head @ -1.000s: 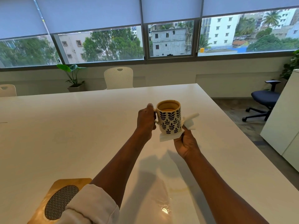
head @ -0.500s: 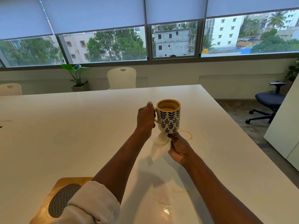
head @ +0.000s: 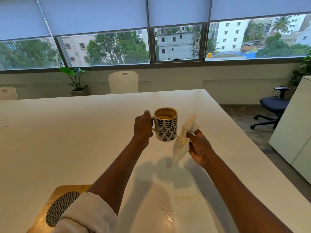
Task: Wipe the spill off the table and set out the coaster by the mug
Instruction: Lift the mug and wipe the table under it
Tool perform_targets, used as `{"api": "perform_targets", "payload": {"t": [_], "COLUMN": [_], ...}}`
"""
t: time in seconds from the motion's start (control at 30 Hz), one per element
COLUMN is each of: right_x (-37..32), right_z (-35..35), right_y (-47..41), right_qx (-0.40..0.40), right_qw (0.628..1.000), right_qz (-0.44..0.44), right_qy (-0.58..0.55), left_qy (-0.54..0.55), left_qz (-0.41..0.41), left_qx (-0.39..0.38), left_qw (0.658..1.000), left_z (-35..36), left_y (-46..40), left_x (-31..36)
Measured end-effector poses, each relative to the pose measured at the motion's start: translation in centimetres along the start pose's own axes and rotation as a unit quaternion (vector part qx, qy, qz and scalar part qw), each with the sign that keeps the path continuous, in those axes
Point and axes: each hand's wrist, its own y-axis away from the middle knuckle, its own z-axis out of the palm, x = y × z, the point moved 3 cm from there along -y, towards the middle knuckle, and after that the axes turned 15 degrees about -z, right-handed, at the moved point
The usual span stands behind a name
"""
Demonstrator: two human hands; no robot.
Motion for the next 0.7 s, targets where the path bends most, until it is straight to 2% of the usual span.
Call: {"api": "perform_targets", "payload": {"t": [0.1,0.23,0.43,0.53,0.7], "right_x": [-0.7,-1.3,-0.8,-0.6,0.2], "right_z": [1.3,2.1,2.5,3.2,3.3], "right_y": [0.0,0.4,1.3,2.3,2.9], "right_qx": [-0.01,0.028,0.076,0.04,-0.068], "right_qw": [0.997,0.99,0.933,0.896,0.819], "right_qz": [-0.02,-0.073,-0.204,-0.265,-0.34], "right_qy": [0.072,0.117,0.285,0.355,0.457], "left_qy": [0.01,0.02,0.029,0.035,0.03], "left_qz": [-0.005,-0.007,-0.01,-0.009,-0.004], "left_qx": [0.007,0.028,0.037,0.038,0.047], "left_qw": [1.0,0.999,0.999,0.999,0.998], "left_z": [0.4,0.8,1.2,1.3,1.3], "left_y": [0.4,0.7,1.0,1.2,1.4], "left_x": [-0.2,0.2,0.4,0.5,0.6]}}
